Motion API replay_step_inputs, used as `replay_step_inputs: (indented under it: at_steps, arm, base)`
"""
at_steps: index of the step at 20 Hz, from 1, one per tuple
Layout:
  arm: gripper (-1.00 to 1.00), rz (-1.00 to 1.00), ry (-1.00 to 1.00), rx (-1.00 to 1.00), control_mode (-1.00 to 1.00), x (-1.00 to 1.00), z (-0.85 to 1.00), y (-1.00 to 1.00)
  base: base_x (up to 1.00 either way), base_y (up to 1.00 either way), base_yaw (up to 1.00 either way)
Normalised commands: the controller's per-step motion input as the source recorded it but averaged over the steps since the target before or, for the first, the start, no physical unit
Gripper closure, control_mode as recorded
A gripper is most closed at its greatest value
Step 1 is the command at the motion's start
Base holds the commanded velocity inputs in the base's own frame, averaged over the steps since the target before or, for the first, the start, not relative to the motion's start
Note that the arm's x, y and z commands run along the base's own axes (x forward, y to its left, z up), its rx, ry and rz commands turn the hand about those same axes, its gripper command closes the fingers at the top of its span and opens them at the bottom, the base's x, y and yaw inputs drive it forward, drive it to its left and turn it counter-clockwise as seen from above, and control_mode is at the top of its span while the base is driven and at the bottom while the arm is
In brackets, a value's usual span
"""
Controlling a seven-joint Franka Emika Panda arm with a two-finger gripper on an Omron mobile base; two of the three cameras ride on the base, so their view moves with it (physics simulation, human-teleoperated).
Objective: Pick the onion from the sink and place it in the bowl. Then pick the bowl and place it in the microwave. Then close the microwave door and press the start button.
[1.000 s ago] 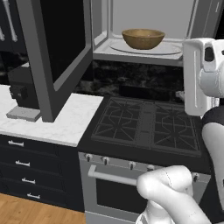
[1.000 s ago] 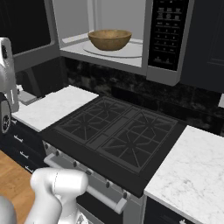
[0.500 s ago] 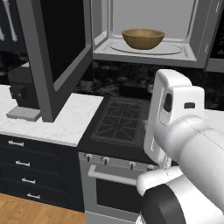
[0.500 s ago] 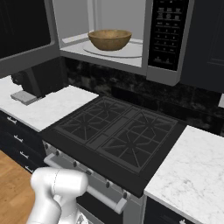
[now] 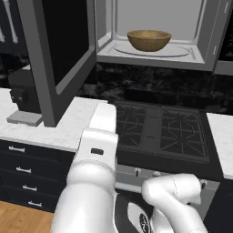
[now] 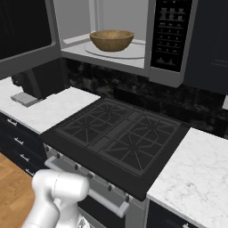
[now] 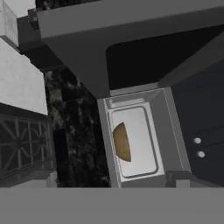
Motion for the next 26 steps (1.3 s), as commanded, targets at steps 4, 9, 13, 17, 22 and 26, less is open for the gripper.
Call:
replay_step_inputs:
  at_steps: [4, 9, 13, 17, 22, 26]
  arm:
    - [-1.0, -0.16, 0.0, -0.02, -1.0, 0.05, -0.12, 0.83]
    - [-1.0, -0.11, 0.0, -0.08, -1.0, 0.3, -0.16, 0.9]
    - [-1.0, -0.01, 0.0, -0.03, -1.0, 0.2, -0.09, 0.69]
    - [-1.0, 0.0, 0.0, 0.0, -1.0, 0.61, -0.28, 0.58]
    - [-1.0, 0.0, 0.01, 0.0, -1.0, 0.8, -0.46, 0.63]
    - [-1.0, 0.0, 0.0, 0.0, -1.0, 0.7, -0.3, 0.44]
  base:
    - [0.0, 0.0, 0.0]
    - [0.0, 0.0, 0.0]
    - [0.0, 0.0, 0.0]
    - [0.0, 0.0, 0.0]
    - [0.0, 0.0, 0.0]
    - [0.0, 0.0, 0.0]
